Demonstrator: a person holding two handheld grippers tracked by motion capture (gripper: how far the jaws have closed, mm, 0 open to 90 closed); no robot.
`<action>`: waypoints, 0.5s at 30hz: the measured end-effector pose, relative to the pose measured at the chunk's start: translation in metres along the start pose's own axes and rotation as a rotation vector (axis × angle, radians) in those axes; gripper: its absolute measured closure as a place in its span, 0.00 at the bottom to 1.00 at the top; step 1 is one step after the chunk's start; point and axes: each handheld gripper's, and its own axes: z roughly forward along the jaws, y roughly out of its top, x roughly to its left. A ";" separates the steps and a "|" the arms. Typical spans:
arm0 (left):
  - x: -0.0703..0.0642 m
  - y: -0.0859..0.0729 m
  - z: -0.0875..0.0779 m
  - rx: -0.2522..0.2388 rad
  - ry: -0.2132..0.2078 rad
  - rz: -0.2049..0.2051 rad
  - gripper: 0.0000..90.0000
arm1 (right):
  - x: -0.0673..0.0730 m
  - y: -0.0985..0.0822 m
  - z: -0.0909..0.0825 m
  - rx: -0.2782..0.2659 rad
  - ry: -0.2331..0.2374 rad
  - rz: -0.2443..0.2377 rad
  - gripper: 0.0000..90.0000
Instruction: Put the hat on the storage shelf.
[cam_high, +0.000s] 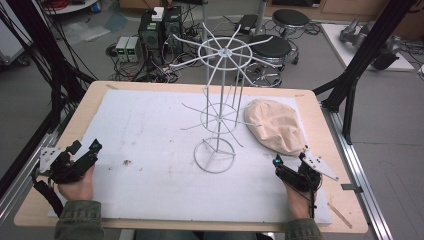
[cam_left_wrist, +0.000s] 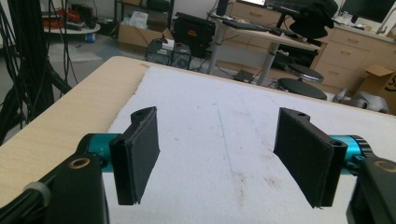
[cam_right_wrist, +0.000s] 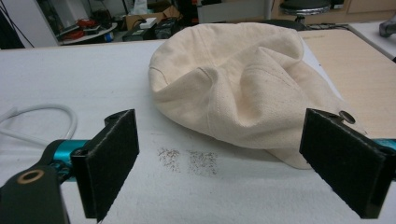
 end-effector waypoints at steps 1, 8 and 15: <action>0.000 0.000 0.000 -0.001 -0.001 -0.002 0.34 | 0.000 0.000 0.000 0.000 -0.001 -0.001 0.12; -0.001 0.000 0.000 0.000 -0.003 -0.001 0.34 | 0.000 0.000 0.001 0.008 -0.001 -0.001 0.12; -0.001 0.000 0.000 0.001 -0.001 -0.002 0.34 | 0.000 -0.001 0.001 0.014 -0.002 0.000 0.12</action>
